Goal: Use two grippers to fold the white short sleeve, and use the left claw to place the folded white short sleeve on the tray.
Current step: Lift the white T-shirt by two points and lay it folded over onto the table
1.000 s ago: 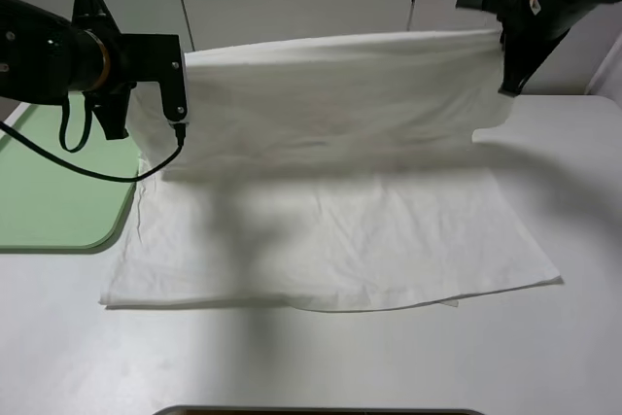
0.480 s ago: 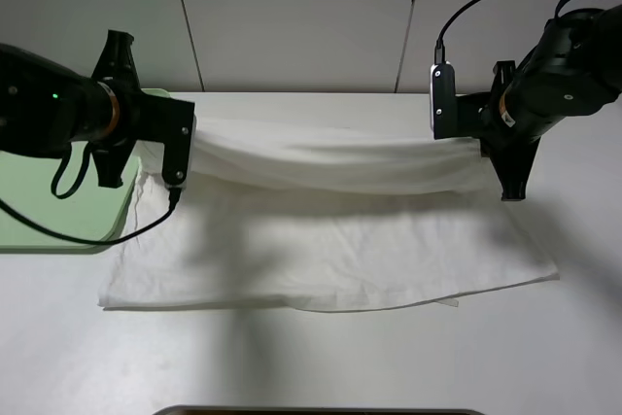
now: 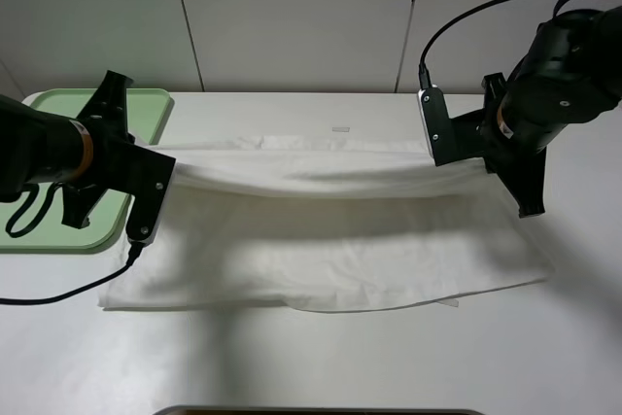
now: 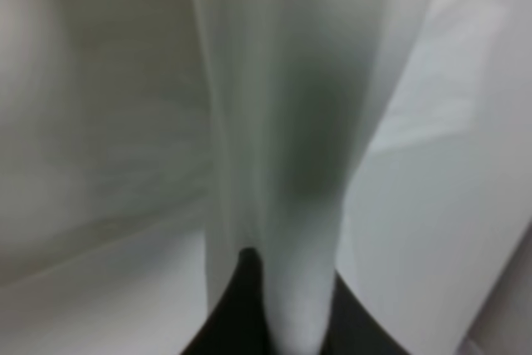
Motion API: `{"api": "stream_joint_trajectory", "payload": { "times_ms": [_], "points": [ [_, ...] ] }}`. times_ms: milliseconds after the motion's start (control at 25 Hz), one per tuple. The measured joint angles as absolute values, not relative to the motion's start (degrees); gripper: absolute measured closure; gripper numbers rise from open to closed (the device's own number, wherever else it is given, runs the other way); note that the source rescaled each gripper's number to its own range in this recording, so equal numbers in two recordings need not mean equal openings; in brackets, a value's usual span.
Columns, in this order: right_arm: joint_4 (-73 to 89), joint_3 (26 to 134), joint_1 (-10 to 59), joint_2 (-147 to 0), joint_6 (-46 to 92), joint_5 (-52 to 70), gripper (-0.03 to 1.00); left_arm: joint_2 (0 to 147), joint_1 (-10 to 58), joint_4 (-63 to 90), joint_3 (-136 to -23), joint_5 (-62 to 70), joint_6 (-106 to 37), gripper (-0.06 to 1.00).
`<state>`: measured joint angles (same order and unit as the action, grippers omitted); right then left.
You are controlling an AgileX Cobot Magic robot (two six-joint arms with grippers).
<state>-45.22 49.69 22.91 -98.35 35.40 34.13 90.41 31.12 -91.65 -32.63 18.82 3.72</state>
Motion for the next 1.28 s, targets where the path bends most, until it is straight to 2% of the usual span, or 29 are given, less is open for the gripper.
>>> {"api": "stream_joint_trajectory", "payload": {
  "times_ms": [400,720,1040,1120,1200,1240,1280],
  "points": [
    [-37.34,48.38,24.82,-88.15,44.96,35.03,0.95,78.42,31.12,-87.01,-28.72,13.02,0.82,0.94],
    [-35.53,38.37,24.82,-86.69,49.05,32.12,0.95,77.78,31.12,-86.79,-23.24,8.15,-4.18,0.94],
    [-31.94,35.93,24.82,-86.64,49.24,31.38,0.95,77.78,31.12,-82.08,-23.03,3.47,-4.47,0.94],
    [-29.60,35.93,24.82,-86.64,49.28,31.66,0.88,77.78,31.12,-79.41,-23.03,3.08,-4.48,0.87],
    [-27.87,35.93,24.82,-86.64,49.28,31.79,0.73,77.78,31.12,-79.06,-23.03,2.32,-4.48,0.71],
    [-26.48,35.93,24.82,-86.64,49.30,31.86,0.57,77.78,31.12,-79.01,-23.03,1.70,-4.48,0.58],
    [-24.75,35.93,24.82,-86.64,49.44,31.89,0.28,77.78,31.12,-78.98,-23.03,0.94,-4.48,0.47]
  ]
}}
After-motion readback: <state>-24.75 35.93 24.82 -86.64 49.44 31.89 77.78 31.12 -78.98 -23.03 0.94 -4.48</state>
